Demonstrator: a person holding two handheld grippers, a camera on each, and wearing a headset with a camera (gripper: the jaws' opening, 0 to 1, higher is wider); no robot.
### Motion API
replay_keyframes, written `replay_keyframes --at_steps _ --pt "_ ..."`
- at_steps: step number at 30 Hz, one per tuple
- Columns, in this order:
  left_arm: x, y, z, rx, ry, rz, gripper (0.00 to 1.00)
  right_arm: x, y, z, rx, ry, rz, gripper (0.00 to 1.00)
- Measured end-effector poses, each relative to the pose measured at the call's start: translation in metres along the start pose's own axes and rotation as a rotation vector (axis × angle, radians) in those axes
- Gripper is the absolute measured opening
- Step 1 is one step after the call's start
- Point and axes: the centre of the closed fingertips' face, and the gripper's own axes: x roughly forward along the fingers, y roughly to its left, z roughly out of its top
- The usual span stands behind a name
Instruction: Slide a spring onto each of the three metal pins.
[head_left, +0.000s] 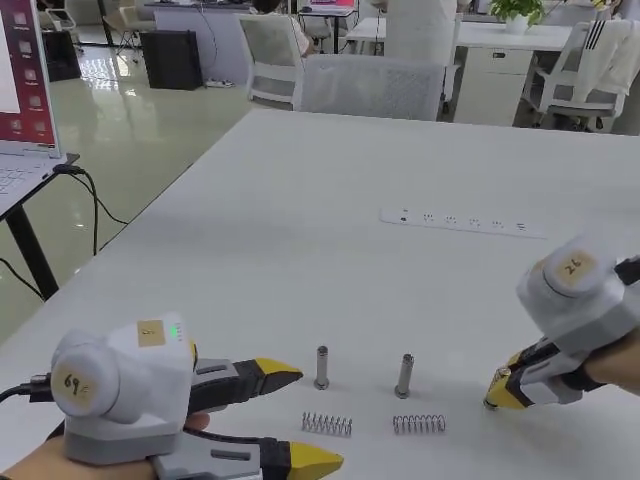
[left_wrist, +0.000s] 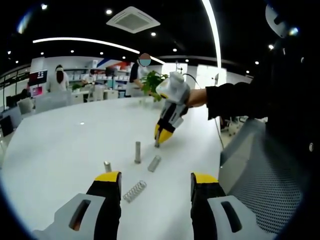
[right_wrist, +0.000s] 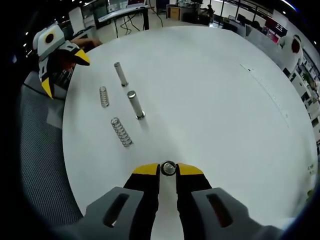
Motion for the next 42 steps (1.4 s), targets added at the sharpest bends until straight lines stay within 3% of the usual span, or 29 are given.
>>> replay_keyframes --at_steps 13,19,28,42 --pt "0.001 0.0 0.0 0.0 0.003 -0.003 0.5 -0.001 0.002 0.0 -0.056 0.018 -0.008 0.3" --pt "0.001 -0.001 -0.001 0.002 0.006 -0.006 0.5 -0.007 0.005 0.01 -0.115 0.004 -0.021 0.37" --pt "0.001 -0.001 0.0 0.005 0.006 -0.007 0.5 -0.012 0.022 0.028 -0.203 -0.008 0.005 0.36" --pt "0.002 -0.002 0.0 0.012 0.009 -0.011 0.49 0.001 0.052 0.034 -0.286 0.029 0.084 0.26"
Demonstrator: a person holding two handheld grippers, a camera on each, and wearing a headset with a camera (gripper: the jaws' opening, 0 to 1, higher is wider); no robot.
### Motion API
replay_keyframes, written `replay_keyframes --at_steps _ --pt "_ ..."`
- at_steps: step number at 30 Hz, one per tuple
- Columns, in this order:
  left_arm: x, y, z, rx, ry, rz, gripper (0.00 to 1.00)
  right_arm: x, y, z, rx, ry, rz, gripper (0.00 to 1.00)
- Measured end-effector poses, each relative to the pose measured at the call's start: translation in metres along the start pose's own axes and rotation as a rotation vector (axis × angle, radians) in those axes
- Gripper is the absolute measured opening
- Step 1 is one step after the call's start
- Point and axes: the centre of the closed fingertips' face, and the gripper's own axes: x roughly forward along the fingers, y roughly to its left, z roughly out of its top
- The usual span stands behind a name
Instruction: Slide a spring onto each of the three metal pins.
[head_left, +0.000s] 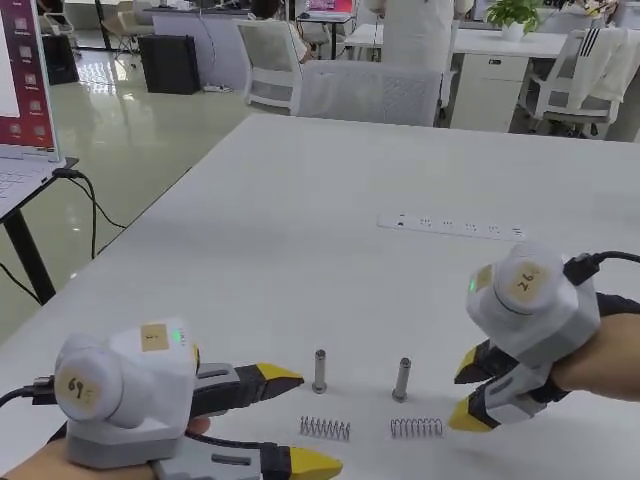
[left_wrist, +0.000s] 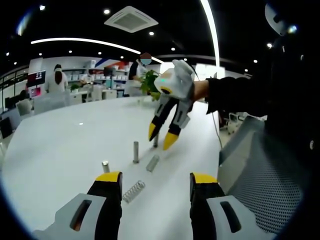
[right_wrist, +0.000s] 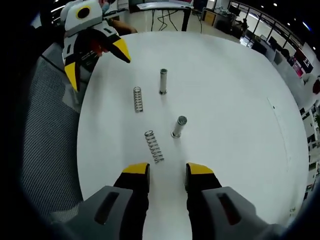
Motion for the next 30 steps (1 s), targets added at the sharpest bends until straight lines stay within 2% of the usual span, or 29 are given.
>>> replay_keyframes --at_steps 5,10,21,30 --pt "0.0 0.0 0.0 0.001 0.0 0.0 0.48 0.008 0.008 0.004 -0.033 0.012 0.028 0.22" --pt "0.0 0.0 0.0 0.001 0.001 0.001 0.48 0.016 0.011 0.001 -0.076 0.053 0.036 0.2" --pt "0.001 -0.002 -0.001 0.003 0.007 -0.001 0.47 0.031 0.017 -0.001 -0.104 0.086 0.063 0.14" --pt "0.001 -0.001 -0.001 0.003 0.008 -0.003 0.46 0.036 0.015 -0.004 -0.121 0.107 0.066 0.11"
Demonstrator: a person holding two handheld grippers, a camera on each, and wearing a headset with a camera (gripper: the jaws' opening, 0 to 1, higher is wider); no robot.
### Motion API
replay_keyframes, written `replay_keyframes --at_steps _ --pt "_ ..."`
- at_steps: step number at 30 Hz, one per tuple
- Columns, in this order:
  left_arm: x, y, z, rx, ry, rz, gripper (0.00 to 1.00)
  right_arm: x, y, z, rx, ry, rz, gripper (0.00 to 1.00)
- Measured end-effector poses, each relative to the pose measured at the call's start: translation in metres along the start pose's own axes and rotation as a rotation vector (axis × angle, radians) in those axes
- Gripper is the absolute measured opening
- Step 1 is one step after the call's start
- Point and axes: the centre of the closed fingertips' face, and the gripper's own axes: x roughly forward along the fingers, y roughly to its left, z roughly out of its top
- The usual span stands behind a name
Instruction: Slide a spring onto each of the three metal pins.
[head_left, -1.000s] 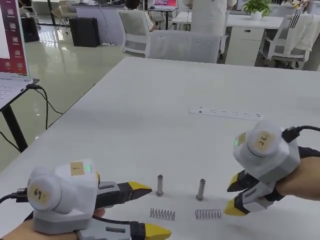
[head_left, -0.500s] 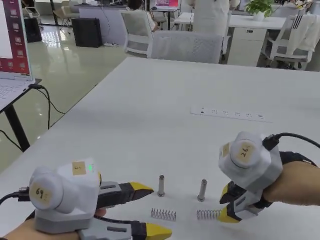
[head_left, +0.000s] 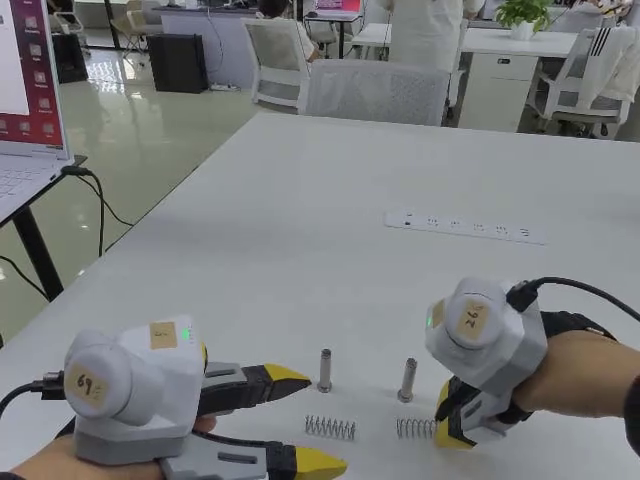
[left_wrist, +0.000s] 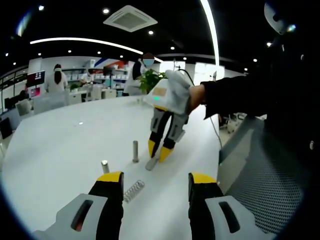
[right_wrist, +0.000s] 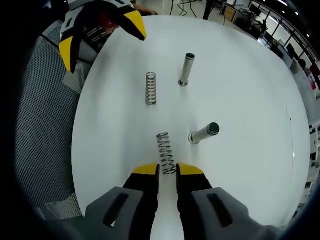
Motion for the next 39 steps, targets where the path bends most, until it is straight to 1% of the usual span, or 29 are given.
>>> replay_keyframes --at_steps 8,11,17,20,26,30,33,39 --pt "0.001 -0.001 0.0 0.007 0.008 -0.008 0.46 0.002 0.001 0.0 -0.019 0.012 0.001 0.09" --pt "0.001 -0.002 -0.001 0.015 0.016 -0.015 0.46 0.002 0.002 -0.001 -0.006 0.017 0.004 0.08" --pt "0.002 -0.003 0.001 0.029 0.027 -0.027 0.44 0.001 0.002 0.0 -0.006 0.014 0.003 0.08" --pt "0.004 -0.004 0.002 0.043 0.038 -0.039 0.44 -0.004 0.002 0.001 0.0 0.009 0.001 0.08" --pt "0.009 -0.003 0.007 0.071 0.053 -0.063 0.42 -0.016 0.009 0.007 -0.014 0.008 0.008 0.08" --pt "0.013 -0.003 0.007 0.082 0.062 -0.078 0.41 -0.022 0.014 0.013 -0.019 -0.004 0.014 0.08" --pt "0.017 -0.004 0.007 0.092 0.074 -0.091 0.4 -0.025 0.018 0.016 -0.034 0.002 0.013 0.08" --pt "0.025 -0.002 0.01 0.11 0.081 -0.112 0.38 -0.035 0.022 0.028 -0.057 -0.012 0.01 0.08"
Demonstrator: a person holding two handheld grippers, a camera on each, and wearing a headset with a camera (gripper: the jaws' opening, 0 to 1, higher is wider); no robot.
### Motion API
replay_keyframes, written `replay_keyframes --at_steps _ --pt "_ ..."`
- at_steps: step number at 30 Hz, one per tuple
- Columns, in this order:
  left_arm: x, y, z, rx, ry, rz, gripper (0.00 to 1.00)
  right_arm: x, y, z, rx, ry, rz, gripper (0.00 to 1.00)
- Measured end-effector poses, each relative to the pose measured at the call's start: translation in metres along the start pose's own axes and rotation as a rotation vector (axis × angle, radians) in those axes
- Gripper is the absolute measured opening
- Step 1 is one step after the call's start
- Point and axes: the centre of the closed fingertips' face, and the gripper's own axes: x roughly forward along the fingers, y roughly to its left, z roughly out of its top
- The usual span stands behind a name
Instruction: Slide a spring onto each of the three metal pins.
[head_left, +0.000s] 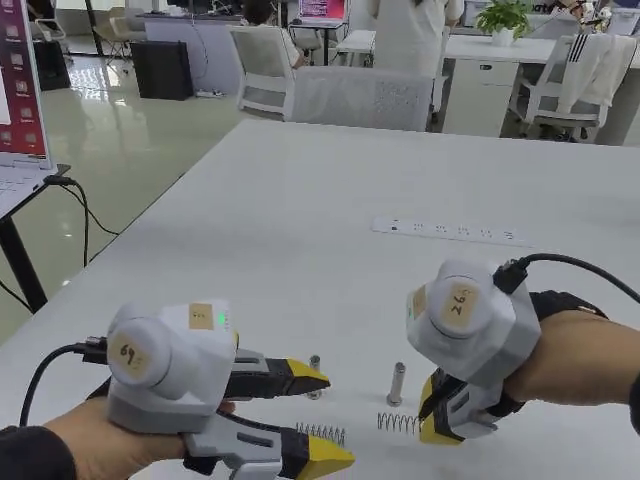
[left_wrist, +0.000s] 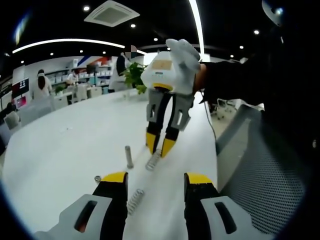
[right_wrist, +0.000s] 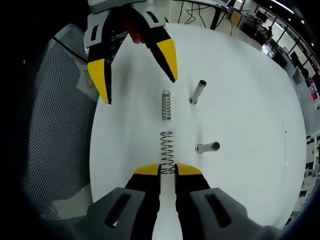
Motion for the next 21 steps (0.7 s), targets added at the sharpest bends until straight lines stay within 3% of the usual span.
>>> replay_keyframes --at_steps 12,21 --pt "0.018 -0.003 0.008 0.044 0.016 -0.042 0.34 -0.016 0.007 0.018 -0.031 -0.034 0.001 0.08" --pt "0.022 -0.007 0.008 0.064 0.015 -0.055 0.26 -0.022 0.013 0.026 -0.062 -0.05 0.01 0.08"
